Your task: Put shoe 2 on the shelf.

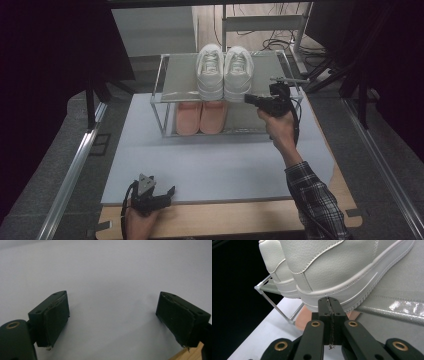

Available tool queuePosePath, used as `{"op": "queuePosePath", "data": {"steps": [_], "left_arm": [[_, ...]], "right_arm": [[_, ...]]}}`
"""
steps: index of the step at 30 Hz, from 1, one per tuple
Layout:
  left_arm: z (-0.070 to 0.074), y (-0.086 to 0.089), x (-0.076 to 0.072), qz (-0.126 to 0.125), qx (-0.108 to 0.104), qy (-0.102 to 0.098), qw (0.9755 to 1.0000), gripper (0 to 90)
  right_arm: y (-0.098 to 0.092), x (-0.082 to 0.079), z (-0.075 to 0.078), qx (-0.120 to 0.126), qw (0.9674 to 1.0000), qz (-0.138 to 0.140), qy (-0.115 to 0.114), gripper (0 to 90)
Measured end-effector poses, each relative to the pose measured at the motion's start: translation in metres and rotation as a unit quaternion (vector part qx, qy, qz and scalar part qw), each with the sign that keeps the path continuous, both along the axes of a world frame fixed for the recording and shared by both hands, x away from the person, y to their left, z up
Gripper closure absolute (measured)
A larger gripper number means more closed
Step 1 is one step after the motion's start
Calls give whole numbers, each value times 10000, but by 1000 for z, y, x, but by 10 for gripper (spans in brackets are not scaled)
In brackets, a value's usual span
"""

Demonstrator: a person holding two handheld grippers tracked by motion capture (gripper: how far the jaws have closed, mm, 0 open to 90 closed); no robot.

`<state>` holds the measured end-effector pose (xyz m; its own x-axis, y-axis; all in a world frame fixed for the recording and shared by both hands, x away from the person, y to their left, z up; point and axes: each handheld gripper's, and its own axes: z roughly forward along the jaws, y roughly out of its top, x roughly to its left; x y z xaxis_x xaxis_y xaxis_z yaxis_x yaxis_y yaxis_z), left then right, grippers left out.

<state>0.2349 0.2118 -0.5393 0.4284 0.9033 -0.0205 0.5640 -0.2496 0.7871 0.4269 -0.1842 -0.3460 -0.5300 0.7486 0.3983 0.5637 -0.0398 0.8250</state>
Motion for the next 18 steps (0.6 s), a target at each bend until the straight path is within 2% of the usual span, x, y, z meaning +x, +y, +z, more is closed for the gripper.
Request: {"op": "queuePosePath", "data": {"steps": [8,12,18], "left_arm": [[0,0,0,0,1,0,10000,113],[0,0,0,0,0,0,10000,113],[0,0,0,0,0,-1,10000,113]], "right_arm": [[-3,0,-1,67,10000,69,7,869],[-1,-2,0,-41,10000,68,-35,858],[-4,-4,0,-46,9999,106,-31,841]]}}
